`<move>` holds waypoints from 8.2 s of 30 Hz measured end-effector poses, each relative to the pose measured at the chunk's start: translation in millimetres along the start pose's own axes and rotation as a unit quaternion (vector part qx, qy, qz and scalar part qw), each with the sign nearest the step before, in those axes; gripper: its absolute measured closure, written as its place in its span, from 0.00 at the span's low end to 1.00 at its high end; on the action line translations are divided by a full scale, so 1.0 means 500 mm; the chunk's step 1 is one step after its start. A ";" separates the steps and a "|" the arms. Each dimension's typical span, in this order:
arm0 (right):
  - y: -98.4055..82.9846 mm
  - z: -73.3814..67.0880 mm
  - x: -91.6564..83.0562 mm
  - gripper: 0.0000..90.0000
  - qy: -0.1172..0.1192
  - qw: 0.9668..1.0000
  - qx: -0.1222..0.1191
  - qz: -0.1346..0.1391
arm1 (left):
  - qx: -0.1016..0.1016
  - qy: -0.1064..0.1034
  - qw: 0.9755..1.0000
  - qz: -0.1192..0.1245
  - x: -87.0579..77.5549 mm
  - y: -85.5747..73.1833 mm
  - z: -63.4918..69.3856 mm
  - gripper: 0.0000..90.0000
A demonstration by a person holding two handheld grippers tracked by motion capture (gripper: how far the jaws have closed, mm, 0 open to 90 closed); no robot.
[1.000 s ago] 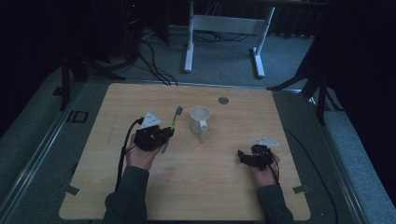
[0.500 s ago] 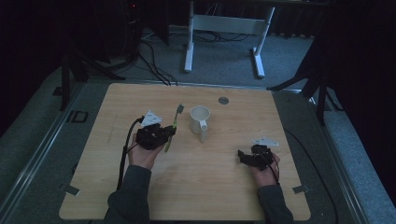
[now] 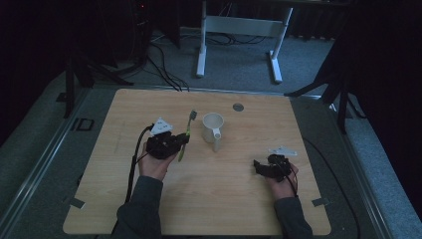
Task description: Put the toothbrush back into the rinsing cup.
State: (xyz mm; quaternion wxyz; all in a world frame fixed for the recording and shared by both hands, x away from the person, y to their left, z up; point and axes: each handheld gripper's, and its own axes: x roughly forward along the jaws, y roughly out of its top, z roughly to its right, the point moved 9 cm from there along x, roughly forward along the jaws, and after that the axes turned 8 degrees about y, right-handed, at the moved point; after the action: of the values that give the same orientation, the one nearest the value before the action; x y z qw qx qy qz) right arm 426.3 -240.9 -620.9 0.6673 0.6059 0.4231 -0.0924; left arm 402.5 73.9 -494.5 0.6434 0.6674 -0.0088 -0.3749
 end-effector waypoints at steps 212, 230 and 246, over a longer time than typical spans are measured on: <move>0.002 -0.002 0.002 0.25 0.004 1.000 -0.002 -0.001 | -0.014 -0.048 0.989 0.138 0.143 0.171 0.104 0.92; 0.002 -0.002 0.002 0.25 0.004 1.000 -0.002 -0.001 | -0.006 -0.049 0.991 0.127 0.159 0.158 0.110 0.92; 0.002 -0.002 0.002 0.25 0.005 1.000 -0.004 -0.001 | -0.001 -0.047 0.992 0.120 0.170 0.145 0.109 0.92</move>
State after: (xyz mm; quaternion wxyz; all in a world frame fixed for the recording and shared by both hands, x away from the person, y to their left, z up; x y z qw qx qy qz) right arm 427.2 -239.4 -620.8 0.6673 0.6037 0.4271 -0.0882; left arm 469.8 -27.1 -467.1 0.6833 0.6427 -0.1187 -0.3255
